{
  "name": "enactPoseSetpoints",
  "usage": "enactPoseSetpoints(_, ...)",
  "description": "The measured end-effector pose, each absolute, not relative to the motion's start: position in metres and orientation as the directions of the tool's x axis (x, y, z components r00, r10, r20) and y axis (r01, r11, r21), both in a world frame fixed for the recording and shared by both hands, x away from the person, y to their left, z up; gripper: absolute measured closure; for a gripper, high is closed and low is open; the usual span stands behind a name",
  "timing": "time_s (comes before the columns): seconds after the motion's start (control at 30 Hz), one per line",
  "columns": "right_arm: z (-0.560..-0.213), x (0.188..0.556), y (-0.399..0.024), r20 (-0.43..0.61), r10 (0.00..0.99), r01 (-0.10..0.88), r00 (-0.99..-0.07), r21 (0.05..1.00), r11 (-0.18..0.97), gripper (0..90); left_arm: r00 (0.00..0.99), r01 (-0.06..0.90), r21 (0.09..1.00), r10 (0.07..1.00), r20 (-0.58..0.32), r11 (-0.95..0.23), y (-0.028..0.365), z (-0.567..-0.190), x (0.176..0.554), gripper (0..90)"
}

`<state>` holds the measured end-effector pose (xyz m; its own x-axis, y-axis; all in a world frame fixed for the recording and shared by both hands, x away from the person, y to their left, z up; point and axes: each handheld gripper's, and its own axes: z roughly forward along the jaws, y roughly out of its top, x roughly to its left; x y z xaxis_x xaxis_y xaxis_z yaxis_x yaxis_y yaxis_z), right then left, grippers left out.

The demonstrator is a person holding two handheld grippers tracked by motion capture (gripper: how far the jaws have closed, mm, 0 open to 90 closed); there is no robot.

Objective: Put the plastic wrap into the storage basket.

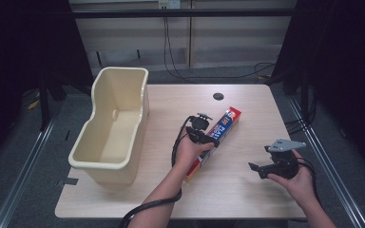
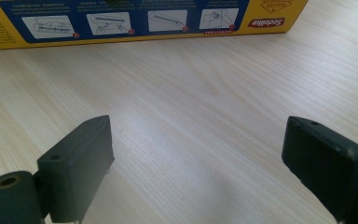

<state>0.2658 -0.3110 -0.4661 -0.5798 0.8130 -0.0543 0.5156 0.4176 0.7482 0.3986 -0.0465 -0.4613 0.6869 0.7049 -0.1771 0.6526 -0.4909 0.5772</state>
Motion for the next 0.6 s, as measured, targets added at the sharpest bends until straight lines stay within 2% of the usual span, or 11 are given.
enactPoseSetpoints(0.13,-0.465,0.265,-0.312,-0.053,0.815,0.515,-0.578,0.751,0.414,9.0,0.697,0.641,0.579,0.698,-0.165,-0.504,-0.055,-0.462,0.403,17.9)
enactPoseSetpoints(0.23,-0.465,0.265,-0.313,-0.047,0.815,0.518,-0.577,0.751,0.41,9.0,0.71,0.633,0.584,0.682,-0.177,-0.508,-0.06,-0.464,0.405,25.0)
enactPoseSetpoints(0.5,-0.465,0.265,-0.314,-0.048,0.815,0.519,-0.577,0.749,0.411,9.0,0.701,0.657,0.54,0.689,-0.183,-0.526,-0.067,-0.466,0.409,26.4)
enactPoseSetpoints(0.6,-0.465,0.265,-0.314,-0.045,0.812,0.516,-0.582,0.751,0.411,9.0,0.689,0.67,0.525,0.703,-0.177,-0.524,-0.069,-0.468,0.41,29.9)
